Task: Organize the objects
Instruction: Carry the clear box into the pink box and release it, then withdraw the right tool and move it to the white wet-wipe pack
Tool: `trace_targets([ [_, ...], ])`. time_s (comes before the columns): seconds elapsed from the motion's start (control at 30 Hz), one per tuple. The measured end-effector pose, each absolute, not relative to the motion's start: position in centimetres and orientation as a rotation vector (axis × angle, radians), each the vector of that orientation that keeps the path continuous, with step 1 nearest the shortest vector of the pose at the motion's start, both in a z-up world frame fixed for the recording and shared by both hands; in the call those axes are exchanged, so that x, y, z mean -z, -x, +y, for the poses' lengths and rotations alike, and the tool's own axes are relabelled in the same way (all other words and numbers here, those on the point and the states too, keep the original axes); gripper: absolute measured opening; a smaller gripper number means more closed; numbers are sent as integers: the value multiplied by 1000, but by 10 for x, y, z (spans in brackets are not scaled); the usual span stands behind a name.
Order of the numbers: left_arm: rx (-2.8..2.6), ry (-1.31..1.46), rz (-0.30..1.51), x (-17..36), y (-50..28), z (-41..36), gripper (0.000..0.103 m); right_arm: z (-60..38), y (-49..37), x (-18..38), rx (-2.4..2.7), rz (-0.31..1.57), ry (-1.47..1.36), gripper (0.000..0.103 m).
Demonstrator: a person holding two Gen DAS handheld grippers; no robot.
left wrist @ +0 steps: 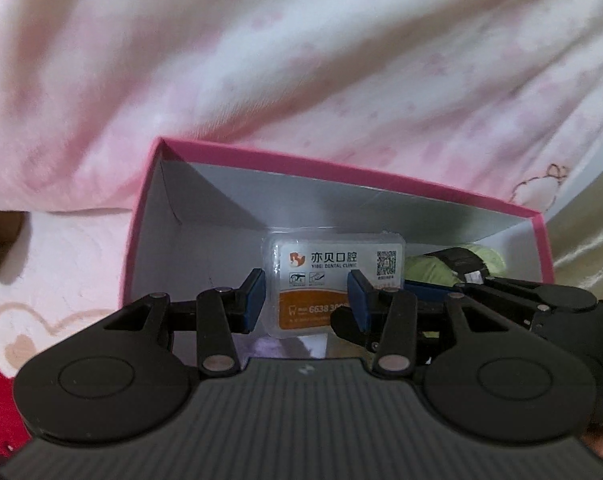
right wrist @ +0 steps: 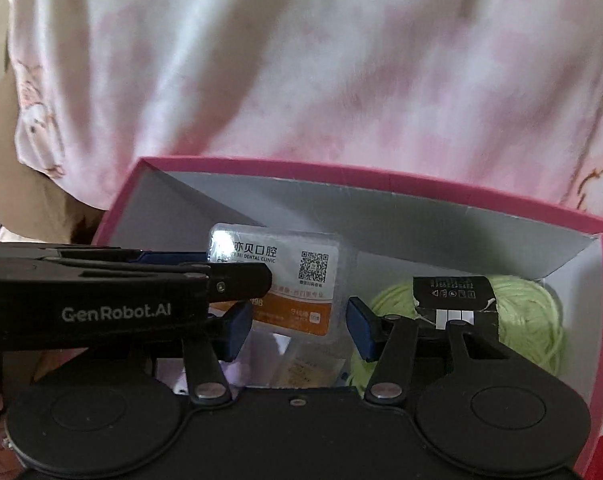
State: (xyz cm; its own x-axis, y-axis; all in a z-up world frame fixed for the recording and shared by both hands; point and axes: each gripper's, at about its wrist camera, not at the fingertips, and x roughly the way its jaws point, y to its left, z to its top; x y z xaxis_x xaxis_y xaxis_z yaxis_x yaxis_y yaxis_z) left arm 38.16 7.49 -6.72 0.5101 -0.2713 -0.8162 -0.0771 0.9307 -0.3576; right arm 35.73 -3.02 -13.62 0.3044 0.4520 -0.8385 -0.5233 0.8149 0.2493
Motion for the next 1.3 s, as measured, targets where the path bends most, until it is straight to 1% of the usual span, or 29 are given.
trace_targets([
  [0.17, 121, 380, 1032, 74, -385, 72, 44, -23, -357, 139, -632, 1086, 139, 57],
  [0.3, 95, 370, 1027, 76, -383, 67, 43, -24, -352, 135, -630, 1089, 129, 57],
  [0.37, 83, 321, 1002, 70, -376, 61, 45, -27, -344, 128, -646, 1066, 133, 57],
  [0.43, 83, 285, 986, 64, -367, 56, 51, -32, -334, 119, -664, 1039, 139, 57],
  [0.67, 119, 237, 961, 24, -321, 52, 57, -53, -290, 83, -749, 931, 173, 57],
  [0.9, 152, 166, 949, -30, -269, 58, 63, -72, -230, 37, -808, 824, 222, 58],
  [1.03, 159, 129, 952, -53, -241, 60, 69, -84, -196, 11, -827, 768, 252, 58],
  [1.1, 167, 121, 947, -64, -223, 65, 70, -87, -181, 2, -841, 749, 260, 59],
  [1.17, 179, 130, 950, -69, -209, 69, 70, -88, -166, -5, -854, 739, 272, 59],
  [1.3, 210, 179, 962, -73, -184, 81, 70, -87, -145, -12, -891, 724, 274, 63],
])
